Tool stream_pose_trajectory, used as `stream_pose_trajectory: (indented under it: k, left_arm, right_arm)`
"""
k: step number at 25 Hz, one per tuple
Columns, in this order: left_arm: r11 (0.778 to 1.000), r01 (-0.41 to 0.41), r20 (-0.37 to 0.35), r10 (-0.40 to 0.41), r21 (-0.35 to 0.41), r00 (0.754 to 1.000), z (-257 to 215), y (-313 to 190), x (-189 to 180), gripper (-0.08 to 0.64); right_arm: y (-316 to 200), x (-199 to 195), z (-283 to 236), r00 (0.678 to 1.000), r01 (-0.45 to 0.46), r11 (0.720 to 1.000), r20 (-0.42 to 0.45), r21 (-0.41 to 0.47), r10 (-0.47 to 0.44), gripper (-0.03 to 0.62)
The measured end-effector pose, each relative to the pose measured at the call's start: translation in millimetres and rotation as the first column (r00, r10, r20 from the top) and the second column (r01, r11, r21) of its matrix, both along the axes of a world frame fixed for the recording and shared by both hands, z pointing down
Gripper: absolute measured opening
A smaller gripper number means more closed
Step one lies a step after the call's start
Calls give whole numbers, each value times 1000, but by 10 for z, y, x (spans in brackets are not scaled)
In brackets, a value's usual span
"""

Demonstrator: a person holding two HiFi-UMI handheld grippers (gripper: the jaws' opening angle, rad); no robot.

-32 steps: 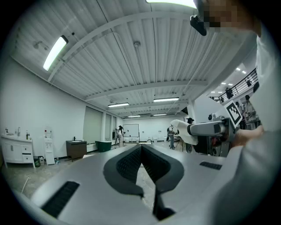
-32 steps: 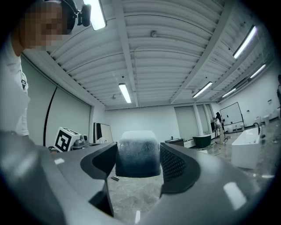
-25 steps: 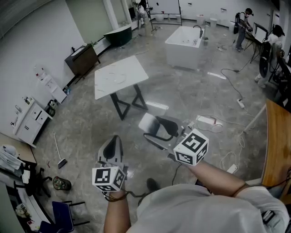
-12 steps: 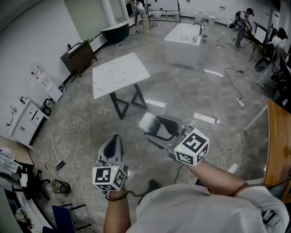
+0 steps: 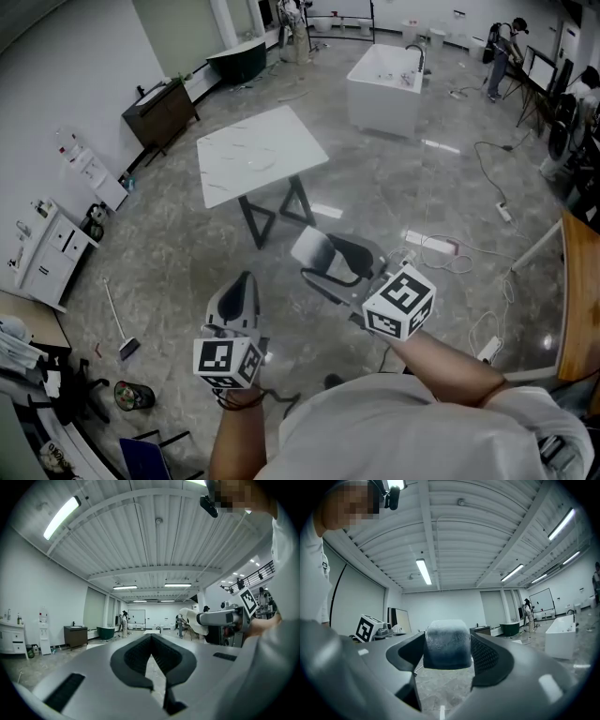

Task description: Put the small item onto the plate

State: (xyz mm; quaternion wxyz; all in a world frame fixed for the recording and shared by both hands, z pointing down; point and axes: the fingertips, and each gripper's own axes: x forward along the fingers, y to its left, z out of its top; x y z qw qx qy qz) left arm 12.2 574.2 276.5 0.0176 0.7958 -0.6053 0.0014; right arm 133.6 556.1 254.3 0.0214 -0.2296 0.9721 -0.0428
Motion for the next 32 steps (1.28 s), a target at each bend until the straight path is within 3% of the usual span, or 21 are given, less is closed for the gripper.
stream_pose_trajectory:
  k: [7, 15, 32]
  left_arm:
    - [1000, 2, -8, -3, -7, 1000, 51, -277, -378, 5]
    - [999, 29, 2, -29, -30, 1000, 189, -961, -697, 6]
    - [994, 101, 8, -101, -35, 995, 182, -3791, -682, 5]
  right_arm:
    - [-307, -412, 74, 1000, 4, 1000, -8, -9, -4, 293]
    - [-1074, -737, 176, 1000, 20, 1000, 8, -18, -20, 293]
    - [-4020, -712, 259, 996, 91, 995, 4, -43, -90, 293]
